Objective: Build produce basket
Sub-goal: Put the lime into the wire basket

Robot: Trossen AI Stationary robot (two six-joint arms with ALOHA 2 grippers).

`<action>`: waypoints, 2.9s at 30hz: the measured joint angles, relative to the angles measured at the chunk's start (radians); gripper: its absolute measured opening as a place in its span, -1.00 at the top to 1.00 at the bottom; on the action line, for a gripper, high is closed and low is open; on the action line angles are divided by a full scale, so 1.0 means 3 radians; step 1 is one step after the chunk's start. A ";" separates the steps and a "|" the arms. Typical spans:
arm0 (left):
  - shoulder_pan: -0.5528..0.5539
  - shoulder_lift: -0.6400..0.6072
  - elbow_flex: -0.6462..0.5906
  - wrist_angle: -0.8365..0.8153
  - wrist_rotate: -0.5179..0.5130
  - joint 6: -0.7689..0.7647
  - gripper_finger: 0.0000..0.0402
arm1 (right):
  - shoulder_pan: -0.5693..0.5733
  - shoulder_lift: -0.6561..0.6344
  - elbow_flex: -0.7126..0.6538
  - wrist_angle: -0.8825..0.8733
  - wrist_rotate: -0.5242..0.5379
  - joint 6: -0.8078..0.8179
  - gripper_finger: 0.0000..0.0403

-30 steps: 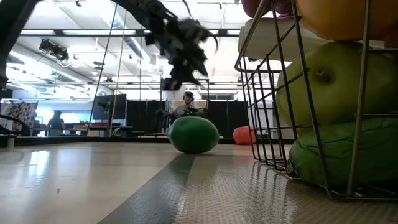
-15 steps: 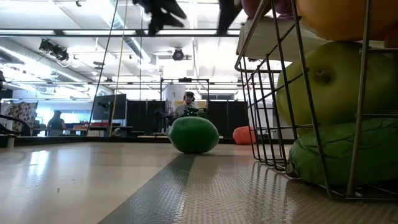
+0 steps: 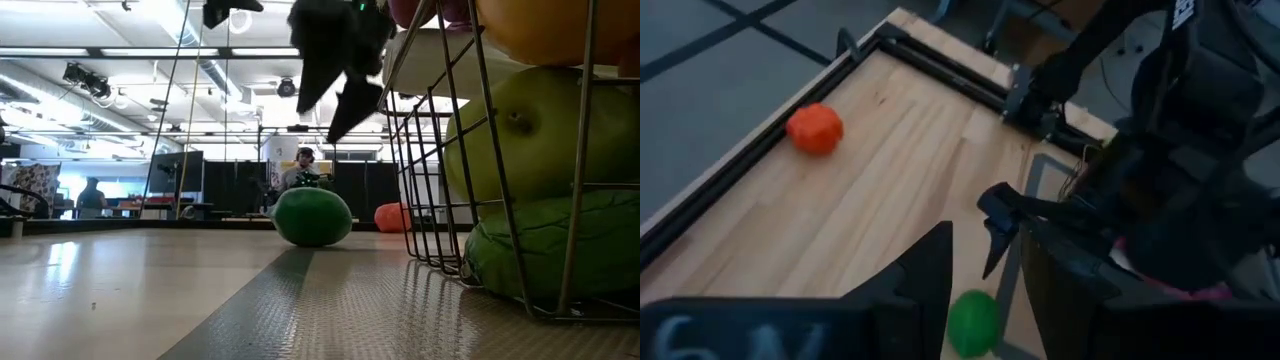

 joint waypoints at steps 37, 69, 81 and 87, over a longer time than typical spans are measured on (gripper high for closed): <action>0.0005 -0.0035 0.0000 -0.0494 -0.0021 0.0324 0.37 | -0.0243 0.0794 0.0000 0.0183 -0.0254 0.0105 -0.88; -0.0304 0.0081 0.0004 -0.0043 -0.0994 -0.0644 0.37 | 0.0023 -0.1245 0.0003 -0.1216 -0.0518 0.1468 -0.67; -0.0778 0.0466 -0.0001 0.0637 -0.1044 -0.1173 0.37 | 0.1198 -0.1515 0.0004 -0.1896 -0.0386 0.2557 -0.68; -0.1126 0.0560 -0.0001 0.0955 -0.1143 -0.1451 0.37 | 0.1825 -0.1485 0.0000 -0.1995 -0.0095 0.3046 -0.68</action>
